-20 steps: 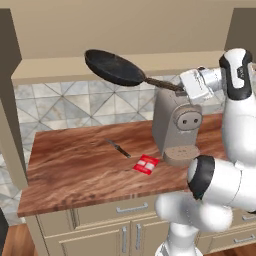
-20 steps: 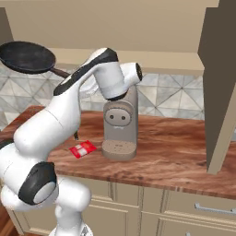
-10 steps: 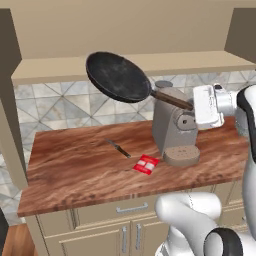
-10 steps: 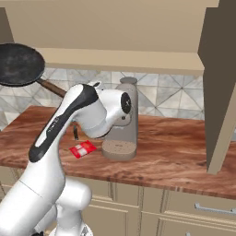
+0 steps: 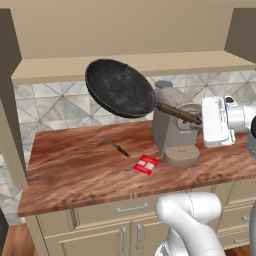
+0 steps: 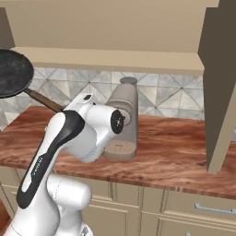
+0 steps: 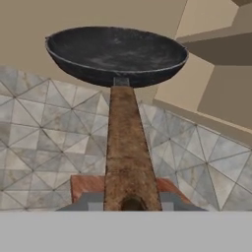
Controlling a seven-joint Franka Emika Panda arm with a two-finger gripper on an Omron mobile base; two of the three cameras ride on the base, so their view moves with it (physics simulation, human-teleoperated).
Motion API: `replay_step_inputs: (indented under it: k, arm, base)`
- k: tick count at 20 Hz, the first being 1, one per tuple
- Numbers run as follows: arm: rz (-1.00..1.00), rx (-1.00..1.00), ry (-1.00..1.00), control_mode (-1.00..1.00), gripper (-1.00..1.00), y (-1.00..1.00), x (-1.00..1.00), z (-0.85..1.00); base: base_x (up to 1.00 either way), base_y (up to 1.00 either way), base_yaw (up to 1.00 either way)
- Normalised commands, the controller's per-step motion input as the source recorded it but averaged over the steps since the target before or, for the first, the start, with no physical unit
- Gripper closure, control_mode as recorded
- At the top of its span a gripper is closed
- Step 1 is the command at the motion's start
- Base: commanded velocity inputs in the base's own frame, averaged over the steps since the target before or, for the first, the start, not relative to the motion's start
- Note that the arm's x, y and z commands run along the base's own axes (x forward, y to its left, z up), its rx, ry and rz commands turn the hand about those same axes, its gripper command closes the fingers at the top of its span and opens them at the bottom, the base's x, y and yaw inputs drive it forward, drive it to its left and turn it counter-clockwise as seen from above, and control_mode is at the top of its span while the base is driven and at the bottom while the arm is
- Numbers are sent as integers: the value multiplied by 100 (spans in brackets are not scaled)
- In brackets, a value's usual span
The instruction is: Pick the pan from the cabinet and place it on the stove. Then turn on the stove burner for the pan.
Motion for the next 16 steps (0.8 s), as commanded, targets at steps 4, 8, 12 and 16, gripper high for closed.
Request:
replay_step_inputs:
  k: [4,8,12,16]
  arm:
    - [0,-2,3,-100,100,0,-5,-4]
    - [0,0,0,-100,100,0,0,0]
    - [0,0,-2,-100,100,0,-21,-2]
    - [0,0,0,100,100,0,0,0]
  base:
    - [0,0,0]
    - [0,0,0]
    - [0,0,0]
    - [-65,0,-7]
